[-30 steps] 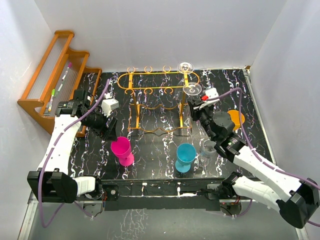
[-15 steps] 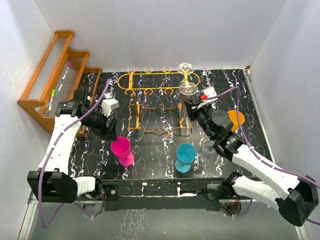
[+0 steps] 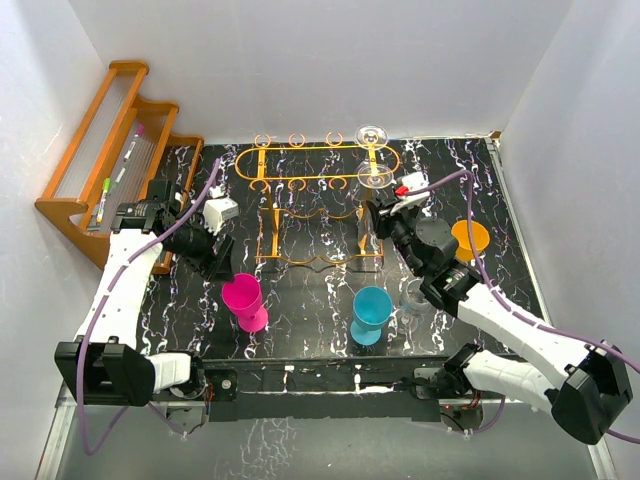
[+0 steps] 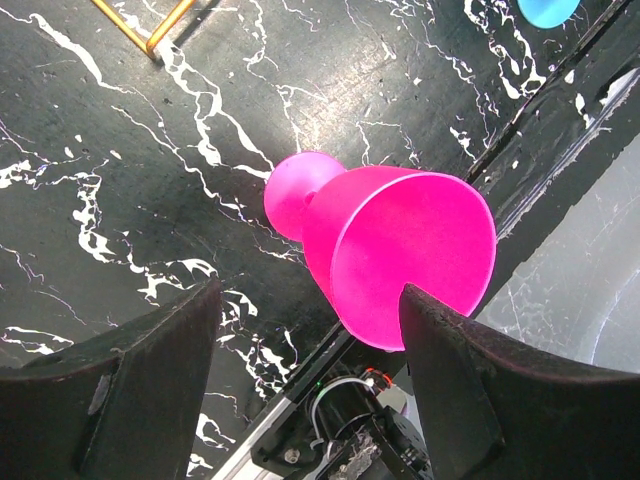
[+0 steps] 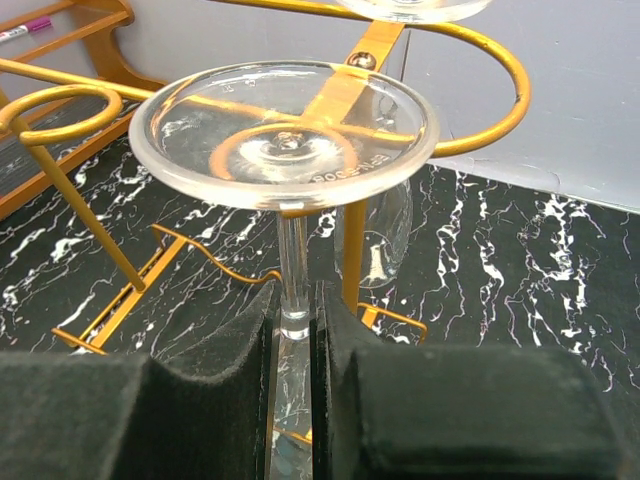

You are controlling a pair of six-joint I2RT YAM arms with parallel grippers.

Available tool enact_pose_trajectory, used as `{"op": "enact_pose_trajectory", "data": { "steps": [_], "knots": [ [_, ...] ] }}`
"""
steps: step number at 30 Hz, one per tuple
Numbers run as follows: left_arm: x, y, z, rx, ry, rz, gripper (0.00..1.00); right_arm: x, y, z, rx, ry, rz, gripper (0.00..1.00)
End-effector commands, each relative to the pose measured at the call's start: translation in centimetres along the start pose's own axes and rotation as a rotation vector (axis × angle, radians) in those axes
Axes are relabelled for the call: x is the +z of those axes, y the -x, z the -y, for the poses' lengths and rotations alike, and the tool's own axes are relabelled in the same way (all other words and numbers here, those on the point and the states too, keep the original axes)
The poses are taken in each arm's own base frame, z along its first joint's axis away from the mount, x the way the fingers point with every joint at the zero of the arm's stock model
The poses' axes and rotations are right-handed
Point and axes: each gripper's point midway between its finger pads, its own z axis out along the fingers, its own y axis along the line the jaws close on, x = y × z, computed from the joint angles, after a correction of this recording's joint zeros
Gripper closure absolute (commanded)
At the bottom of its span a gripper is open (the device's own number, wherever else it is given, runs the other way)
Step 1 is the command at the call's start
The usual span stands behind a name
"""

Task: Place the wine glass upside down on the wine glass rack

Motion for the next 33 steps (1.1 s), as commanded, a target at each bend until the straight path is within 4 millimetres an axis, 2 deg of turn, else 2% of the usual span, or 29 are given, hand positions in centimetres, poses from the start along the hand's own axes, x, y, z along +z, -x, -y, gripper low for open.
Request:
{"op": "enact_pose_trajectory", "data": {
  "steps": [1, 4, 5, 6, 7, 9, 17, 21, 23, 25, 33],
  "knots": [
    [0.0, -0.3, 1.1, 0.014, -0.052, -0.006, 0.31, 0.4, 5.0, 0.6, 0.051, -0.03, 0.147, 0.92],
    [0.0, -0.8, 1.1, 0.023, -0.051, -0.03, 0.31, 0.3, 4.9, 0.8, 0.061, -0.041, 0.146, 0.92],
    [0.0, -1.0, 1.1, 0.025, -0.05, -0.04, 0.31, 0.2, 4.8, 0.9, 0.068, -0.046, 0.147, 0.87],
    [-0.1, -1.1, 1.1, 0.028, -0.048, -0.045, 0.31, 0.1, 4.8, 1.0, 0.078, -0.05, 0.149, 0.72],
    [-0.1, -1.2, 1.1, 0.034, -0.045, -0.048, 0.31, -0.1, 4.9, 1.1, 0.089, -0.055, 0.152, 0.65],
    [-0.2, -1.3, 1.0, 0.036, -0.038, -0.053, 0.31, -0.7, 5.2, 1.1, 0.105, -0.052, 0.165, 0.57],
    [0.2, -1.7, 0.5, 0.02, -0.006, -0.073, 0.33, -2.6, 6.2, 2.1, 0.111, -0.073, 0.201, 0.51],
    [0.6, -1.6, -0.1, 0.013, 0.03, -0.075, 0.36, -3.8, 6.8, 2.9, 0.13, -0.104, 0.211, 0.41],
    [0.9, -1.6, -0.4, 0.004, 0.048, -0.079, 0.4, -4.5, 7.2, 3.5, 0.145, -0.13, 0.217, 0.3],
    [1.1, -1.5, -0.8, -0.002, 0.066, -0.076, 0.45, -5.2, 7.8, 4.0, 0.154, -0.154, 0.217, 0.04],
    [2.3, -1.9, -0.3, -0.032, 0.039, -0.092, 0.71, -7.9, 9.9, 5.6, 0.186, -0.204, 0.252, 0.02]
  ]
}}
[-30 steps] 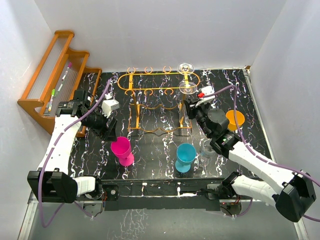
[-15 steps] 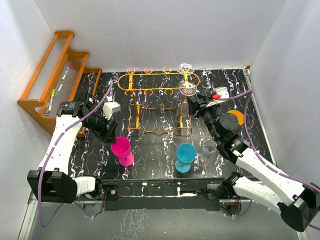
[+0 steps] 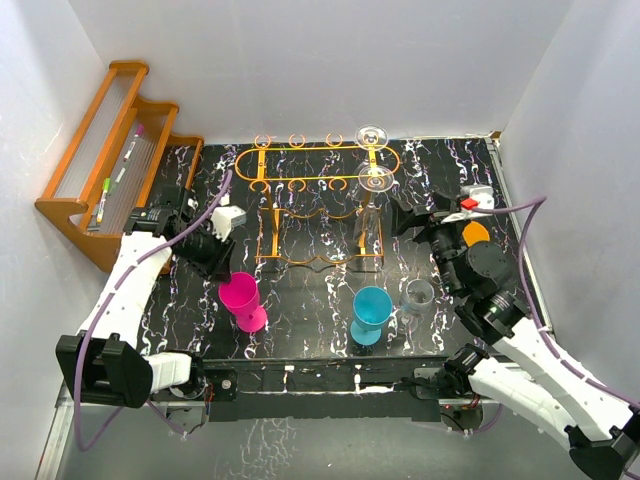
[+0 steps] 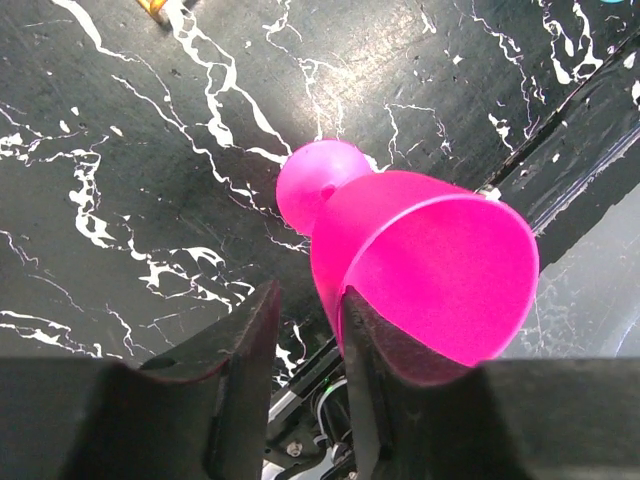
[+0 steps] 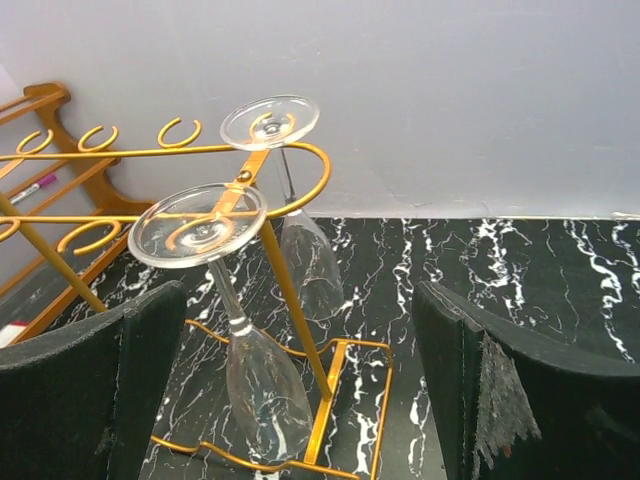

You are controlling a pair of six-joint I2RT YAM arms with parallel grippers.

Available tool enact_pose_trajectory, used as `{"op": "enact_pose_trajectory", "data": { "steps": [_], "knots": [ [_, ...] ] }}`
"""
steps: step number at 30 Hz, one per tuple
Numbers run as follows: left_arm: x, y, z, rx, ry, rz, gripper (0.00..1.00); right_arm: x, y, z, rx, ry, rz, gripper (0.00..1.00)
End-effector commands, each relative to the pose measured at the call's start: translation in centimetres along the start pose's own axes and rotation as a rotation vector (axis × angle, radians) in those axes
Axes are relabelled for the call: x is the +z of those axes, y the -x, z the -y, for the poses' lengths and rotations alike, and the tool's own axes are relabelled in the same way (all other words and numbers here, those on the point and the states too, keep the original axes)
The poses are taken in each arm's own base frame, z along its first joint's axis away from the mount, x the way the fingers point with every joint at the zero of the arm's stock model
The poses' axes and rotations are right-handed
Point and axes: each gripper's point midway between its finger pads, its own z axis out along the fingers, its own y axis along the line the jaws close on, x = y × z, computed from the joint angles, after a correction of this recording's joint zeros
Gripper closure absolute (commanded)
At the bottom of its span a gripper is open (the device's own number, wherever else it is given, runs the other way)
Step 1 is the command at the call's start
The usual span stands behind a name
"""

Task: Place the wine glass upside down on the wine glass rack

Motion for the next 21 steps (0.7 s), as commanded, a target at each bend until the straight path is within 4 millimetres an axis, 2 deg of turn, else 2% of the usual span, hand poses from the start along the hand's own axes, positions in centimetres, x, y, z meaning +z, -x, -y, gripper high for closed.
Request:
{"op": "enact_pose_trajectory", "data": {
  "steps": [1, 4, 6, 9, 14, 17, 21],
  "knots": [
    [0.7, -0.4, 0.5, -0.01, -0.01, -0.018, 0.75, -1.3, 4.0, 1.4, 0.048, -0.057, 0.084, 0.02],
    [0.8, -0.7, 0.6, -0.003, -0.008, -0.026, 0.83, -2.2, 5.1, 2.3, 0.062, -0.092, 0.114, 0.02],
    [0.5, -0.5, 0.6, -0.001, 0.004, -0.029, 1.0, -2.6, 6.0, 2.8, 0.053, -0.108, 0.135, 0.02],
    [-1.0, 0.2, 0.4, 0.021, 0.042, -0.022, 1.0, -3.0, 6.9, 3.4, 0.037, -0.137, 0.135, 0.02],
    [-6.0, 2.6, 1.0, 0.124, 0.128, 0.038, 1.0, -3.3, 8.8, 2.5, 0.049, -0.085, 0.146, 0.02],
    [-9.1, 3.5, 2.6, 0.195, 0.116, 0.061, 1.0, -4.0, 11.7, 0.7, 0.165, 0.022, 0.247, 0.02],
    [-14.8, 7.1, 3.8, 0.298, 0.237, 0.23, 1.0, -5.2, 15.0, -0.1, 0.295, 0.087, 0.35, 0.02]
  ]
}}
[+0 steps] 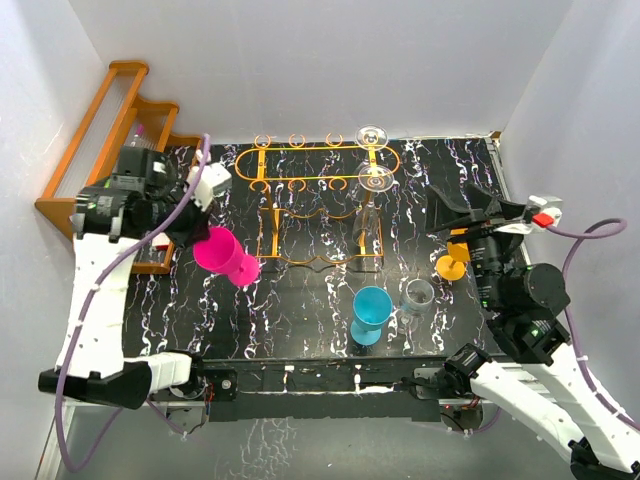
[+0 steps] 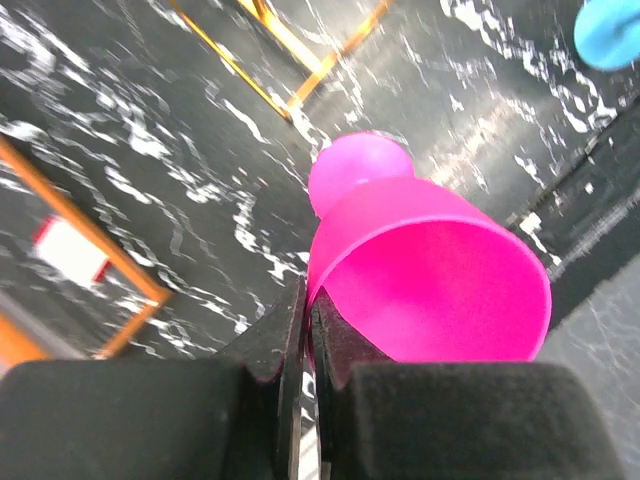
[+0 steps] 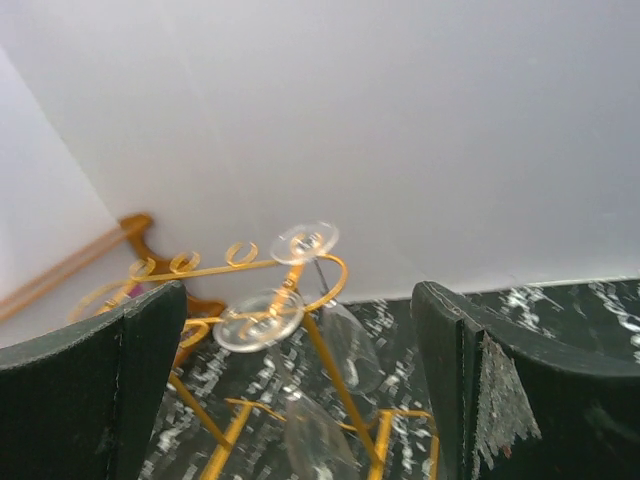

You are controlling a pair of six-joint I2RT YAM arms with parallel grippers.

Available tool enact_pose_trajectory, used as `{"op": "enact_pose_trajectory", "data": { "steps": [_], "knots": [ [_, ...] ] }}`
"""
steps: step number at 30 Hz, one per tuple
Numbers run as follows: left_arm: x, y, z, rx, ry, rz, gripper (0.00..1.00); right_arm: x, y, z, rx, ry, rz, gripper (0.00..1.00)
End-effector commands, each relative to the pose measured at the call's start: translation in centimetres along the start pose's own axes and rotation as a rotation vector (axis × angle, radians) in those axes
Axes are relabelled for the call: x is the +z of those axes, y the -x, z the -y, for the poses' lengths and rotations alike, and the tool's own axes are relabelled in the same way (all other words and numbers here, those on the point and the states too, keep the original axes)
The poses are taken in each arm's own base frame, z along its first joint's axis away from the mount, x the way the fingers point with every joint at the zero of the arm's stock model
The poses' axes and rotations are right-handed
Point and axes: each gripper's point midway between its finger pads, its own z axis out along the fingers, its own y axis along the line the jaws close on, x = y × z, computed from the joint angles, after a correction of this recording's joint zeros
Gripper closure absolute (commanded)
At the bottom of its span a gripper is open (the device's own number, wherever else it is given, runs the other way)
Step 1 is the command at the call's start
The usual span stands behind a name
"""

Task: Place the wine glass upside down on the wine glass rack

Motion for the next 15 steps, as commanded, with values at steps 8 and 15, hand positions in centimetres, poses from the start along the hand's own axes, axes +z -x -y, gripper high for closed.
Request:
{"op": "enact_pose_trajectory", "data": {
  "steps": [8, 15],
  "knots": [
    [-14.9, 11.8, 4.9, 0.236, 0.147, 0.66, 1.0, -2.4, 7.8, -9.4, 0.178, 0.514, 0.205, 0.02],
    [-20.0, 15.1, 7.3, 0.361, 0.211, 1.031, 1.0, -2.9, 5.8, -14.4, 0.286, 0.761, 0.062, 0.02]
  ]
}}
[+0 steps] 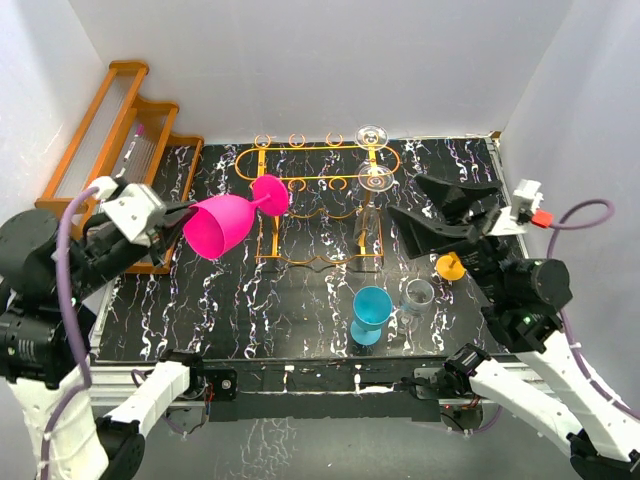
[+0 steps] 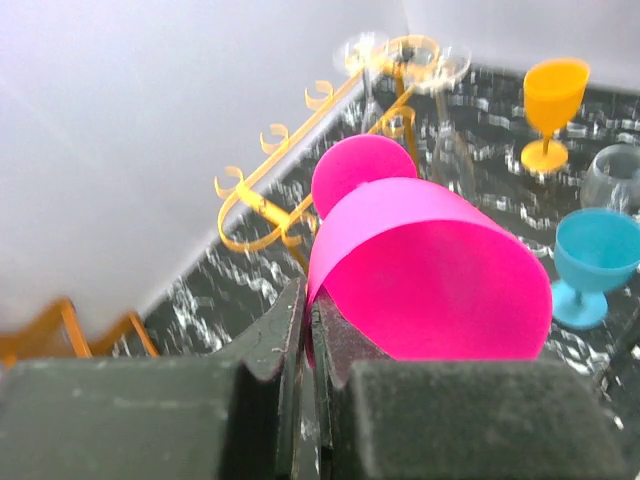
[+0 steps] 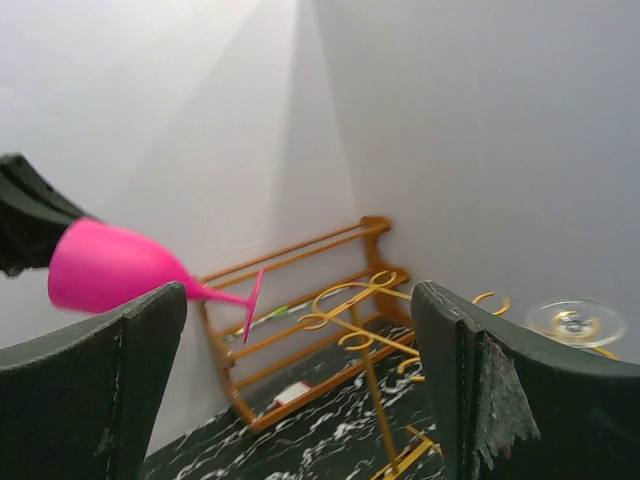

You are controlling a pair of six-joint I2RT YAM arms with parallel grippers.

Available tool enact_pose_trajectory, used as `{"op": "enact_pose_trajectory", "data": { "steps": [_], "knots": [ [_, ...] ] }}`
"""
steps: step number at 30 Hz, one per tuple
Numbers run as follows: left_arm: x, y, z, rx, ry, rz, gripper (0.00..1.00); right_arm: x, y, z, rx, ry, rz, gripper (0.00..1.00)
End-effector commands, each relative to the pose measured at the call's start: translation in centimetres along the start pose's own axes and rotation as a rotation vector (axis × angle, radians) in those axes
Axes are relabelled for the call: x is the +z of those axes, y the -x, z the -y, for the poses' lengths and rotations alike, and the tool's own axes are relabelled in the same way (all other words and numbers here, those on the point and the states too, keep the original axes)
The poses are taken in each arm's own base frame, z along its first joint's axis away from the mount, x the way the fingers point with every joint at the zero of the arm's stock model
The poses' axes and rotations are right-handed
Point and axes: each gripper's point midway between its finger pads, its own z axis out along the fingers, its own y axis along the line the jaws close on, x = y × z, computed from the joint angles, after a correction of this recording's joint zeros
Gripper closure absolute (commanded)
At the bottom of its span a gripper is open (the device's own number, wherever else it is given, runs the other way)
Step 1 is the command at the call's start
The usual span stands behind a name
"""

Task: Place the wine glass upside down on the wine glass rack

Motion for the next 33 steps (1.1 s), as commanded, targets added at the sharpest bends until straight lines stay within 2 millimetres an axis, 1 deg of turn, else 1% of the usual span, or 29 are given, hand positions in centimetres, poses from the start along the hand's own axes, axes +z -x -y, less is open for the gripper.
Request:
{"op": "enact_pose_trajectory", "data": {
  "steps": [1, 2, 3, 5, 8, 10, 11, 13, 14, 18, 20, 22, 23, 26, 27, 28, 30, 31, 33],
  "knots": [
    [0.4, 6.8, -0.6, 0.084, -0.005, 0.294, 1.0, 1.1, 0.3, -4.3, 0.116, 0.216, -0.028, 0.03],
    [0.2, 7.5, -0.6, 0.097, -0.005, 0.328, 1.0, 1.2, 0.2, -4.6, 0.135, 0.227, -0.029, 0.04],
    [-0.1, 8.6, -0.6, 0.135, 0.003, 0.38, 1.0, 1.3, 0.2, -4.6, 0.154, 0.231, -0.026, 0.04],
    [-0.9, 10.2, -0.2, 0.191, 0.008, 0.479, 1.0, 1.4, 0.5, -4.7, 0.204, 0.23, -0.006, 0.04],
    [-2.9, 12.5, 0.5, 0.304, 0.056, 0.671, 1.0, 1.7, 0.9, -5.0, 0.301, 0.244, 0.032, 0.04],
    [-4.2, 13.4, 0.4, 0.355, 0.128, 0.798, 1.0, 2.0, 1.0, -5.8, 0.364, 0.291, 0.05, 0.06],
    [-4.6, 13.5, 0.2, 0.373, 0.165, 0.845, 1.0, 2.4, 0.5, -6.1, 0.395, 0.32, 0.042, 0.07],
    [-5.0, 13.1, -0.4, 0.393, 0.236, 0.91, 1.0, 2.9, 0.5, -7.0, 0.431, 0.384, 0.045, 0.09],
    [-4.7, 12.2, -0.8, 0.384, 0.264, 0.928, 1.0, 3.1, 0.5, -7.4, 0.433, 0.412, 0.049, 0.1],
    [-5.7, 10.8, -0.3, 0.465, 0.336, 1.067, 1.0, 4.1, -0.9, -7.2, 0.488, 0.425, 0.043, 0.12],
    [-6.0, 10.5, -1.0, 0.443, 0.382, 1.088, 1.0, 4.4, -1.2, -7.3, 0.527, 0.438, 0.068, 0.13],
    [-6.4, 10.3, -1.3, 0.457, 0.412, 1.106, 1.0, 4.8, -1.4, -7.6, 0.564, 0.447, 0.103, 0.14],
    [-6.6, 10.4, -1.1, 0.487, 0.42, 1.122, 1.0, 5.1, -1.4, -7.8, 0.58, 0.449, 0.124, 0.15],
    [-6.5, 10.1, -0.2, 0.558, 0.392, 1.131, 1.0, 6.4, -1.7, -8.7, 0.606, 0.424, 0.168, 0.22],
    [-6.6, 10.0, 0.3, 0.578, 0.382, 1.142, 1.0, 6.8, -2.0, -9.5, 0.593, 0.422, 0.178, 0.24],
    [-6.6, 9.8, 0.6, 0.594, 0.373, 1.148, 1.0, 7.3, -1.8, -9.7, 0.592, 0.406, 0.199, 0.27],
    [-6.3, 9.3, 1.2, 0.613, 0.347, 1.149, 1.0, 8.3, -2.4, -10.3, 0.594, 0.4, 0.216, 0.33],
    [-6.1, 9.0, 1.4, 0.617, 0.339, 1.148, 1.0, 8.6, -2.5, -10.5, 0.604, 0.395, 0.236, 0.35],
    [-5.9, 8.6, 1.6, 0.622, 0.33, 1.149, 1.0, 9.4, -2.3, -10.5, 0.622, 0.382, 0.285, 0.41]
  ]
}}
